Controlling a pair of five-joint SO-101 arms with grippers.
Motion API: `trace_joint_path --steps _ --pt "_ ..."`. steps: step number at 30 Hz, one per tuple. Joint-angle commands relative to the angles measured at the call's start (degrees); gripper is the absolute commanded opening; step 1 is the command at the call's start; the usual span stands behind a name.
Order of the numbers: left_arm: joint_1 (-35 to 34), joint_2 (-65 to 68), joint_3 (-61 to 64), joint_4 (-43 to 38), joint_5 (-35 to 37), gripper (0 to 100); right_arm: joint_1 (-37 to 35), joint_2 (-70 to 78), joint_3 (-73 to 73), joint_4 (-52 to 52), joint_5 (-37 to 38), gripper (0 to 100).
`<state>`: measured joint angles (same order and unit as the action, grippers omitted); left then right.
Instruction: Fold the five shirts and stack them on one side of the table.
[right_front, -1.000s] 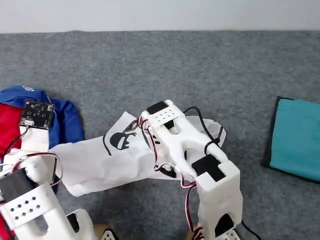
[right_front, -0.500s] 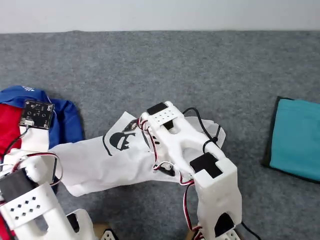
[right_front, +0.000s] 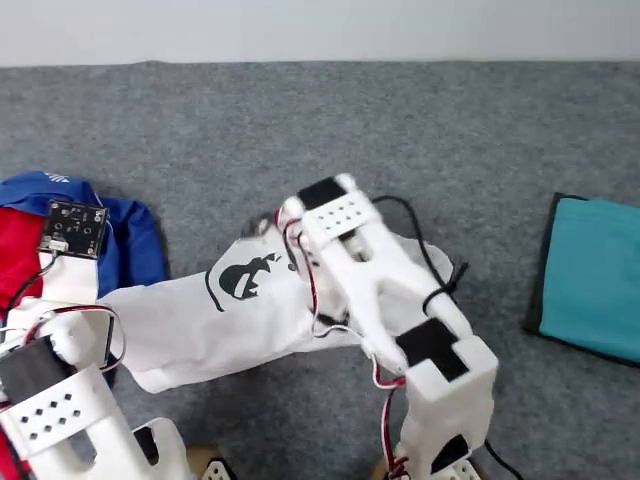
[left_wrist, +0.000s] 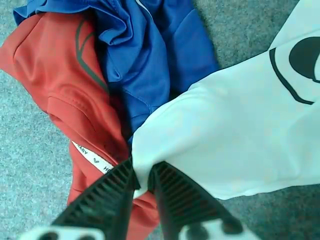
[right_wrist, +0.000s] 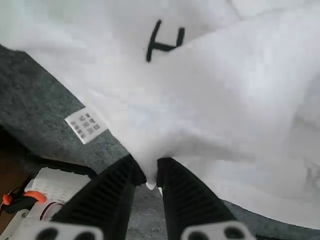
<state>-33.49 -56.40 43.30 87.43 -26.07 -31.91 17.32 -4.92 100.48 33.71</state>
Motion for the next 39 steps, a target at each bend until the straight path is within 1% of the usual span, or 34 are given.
trace_joint_path --steps 1,7,9,12,19,24,26,29,33,36,39 --pt "0.26 -0.44 -0.22 -1.23 0.44 1 2.24 -7.08 -5.01 2.51 1.32 1.4" --pt "0.26 -0.44 -0.22 -1.23 0.44 1 3.82 -11.12 -5.01 2.42 1.32 2.0" --pt "0.26 -0.44 -0.22 -1.23 0.44 1 4.18 -11.12 -5.01 2.42 1.32 3.7" --pt "0.26 -0.44 -0.22 -1.23 0.44 1 4.26 -9.54 -5.19 2.24 1.23 6.1" --pt "0.35 -0.44 -0.22 -1.23 0.44 1 4.09 -2.68 -5.27 -0.04 -0.70 6.5" --pt "0.35 -0.44 -0.22 -1.23 0.44 1 4.00 -0.92 -5.36 -1.45 0.00 4.2" --pt "0.35 -0.44 -0.22 -1.14 0.44 1 4.00 -1.01 -5.36 -0.84 2.02 1.5" --pt "0.35 -0.44 -0.22 -1.14 0.44 1 4.35 -1.27 -5.80 0.57 2.90 1.1" --pt "0.35 -0.44 -0.31 -1.14 0.44 1 4.44 -3.30 -8.09 2.42 4.31 1.1" --pt "0.35 -0.53 -0.92 -1.14 0.53 1 4.35 -7.78 -8.35 2.33 4.48 1.0" --pt "0.26 -0.53 -4.09 -0.79 1.41 1 4.44 -13.14 -8.35 2.33 4.48 1.0"
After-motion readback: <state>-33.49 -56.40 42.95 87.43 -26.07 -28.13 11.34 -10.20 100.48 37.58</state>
